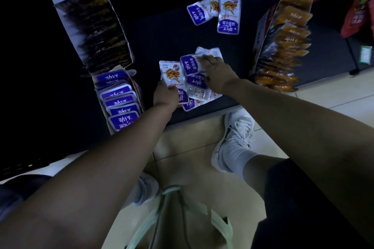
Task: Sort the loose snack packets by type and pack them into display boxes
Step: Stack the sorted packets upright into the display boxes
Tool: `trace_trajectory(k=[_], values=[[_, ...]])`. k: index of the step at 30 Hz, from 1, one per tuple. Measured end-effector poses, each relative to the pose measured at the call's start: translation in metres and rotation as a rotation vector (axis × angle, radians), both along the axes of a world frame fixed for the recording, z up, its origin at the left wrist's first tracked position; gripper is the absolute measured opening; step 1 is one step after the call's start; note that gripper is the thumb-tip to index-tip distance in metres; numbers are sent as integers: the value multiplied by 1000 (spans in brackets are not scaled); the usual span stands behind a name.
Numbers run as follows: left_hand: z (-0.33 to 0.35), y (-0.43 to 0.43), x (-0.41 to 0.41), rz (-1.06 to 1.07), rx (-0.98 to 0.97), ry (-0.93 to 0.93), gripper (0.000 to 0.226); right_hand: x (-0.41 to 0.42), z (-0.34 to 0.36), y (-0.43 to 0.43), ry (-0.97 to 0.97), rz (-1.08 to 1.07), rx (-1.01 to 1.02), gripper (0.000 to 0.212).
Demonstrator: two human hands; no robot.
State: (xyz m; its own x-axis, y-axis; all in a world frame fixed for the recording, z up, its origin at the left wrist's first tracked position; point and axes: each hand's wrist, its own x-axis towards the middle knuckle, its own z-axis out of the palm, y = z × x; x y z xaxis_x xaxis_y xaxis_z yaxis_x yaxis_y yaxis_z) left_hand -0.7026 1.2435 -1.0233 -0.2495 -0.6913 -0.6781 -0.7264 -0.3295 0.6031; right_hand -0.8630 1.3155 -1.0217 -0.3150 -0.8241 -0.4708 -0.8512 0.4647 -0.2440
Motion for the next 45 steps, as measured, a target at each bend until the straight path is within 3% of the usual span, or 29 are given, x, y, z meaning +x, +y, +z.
trace_trajectory(k=[5, 12, 14, 17, 19, 22, 24, 27, 29, 31, 33, 37, 42, 45], values=[[-5, 0, 3, -6, 11, 30, 35, 3, -7, 12, 84, -170, -77, 48], [2, 1, 4, -10, 32, 42, 35, -10, 0, 17, -130, -494, 16, 50], [4, 1, 4, -15, 22, 47, 34, -14, 2, 21, -301, -671, -98, 34], [11, 1, 4, 11, -24, 56, 32, -14, 11, 23, -790, -1005, -321, 30], [16, 3, 2, 38, -15, 105, 30, -10, 14, 23, -922, -1046, -345, 22], [26, 9, -3, 117, 171, 224, 22, 5, 19, 21, -1014, -942, -276, 16], [31, 13, -5, 107, 250, 293, 23, 14, 22, 20, -1008, -829, -208, 15], [31, 17, -4, 38, 120, 350, 33, 21, 23, 16, -979, -758, -282, 15], [30, 16, -4, 52, 58, 311, 37, 17, 17, 15, -656, -698, -312, 23], [26, 15, -2, 60, 45, 259, 39, 8, 8, 21, -287, -533, -201, 50], [21, 12, 0, 58, 46, 230, 41, 3, 3, 30, -141, -346, -31, 73], [13, 9, 3, 51, 52, 207, 42, 8, -7, 41, 126, -166, 32, 77], [9, 8, 6, 79, 87, 181, 43, 4, -2, 45, 89, -171, -14, 77], [7, 9, 7, 92, 91, 167, 43, 2, 3, 46, -201, -415, 18, 77]])
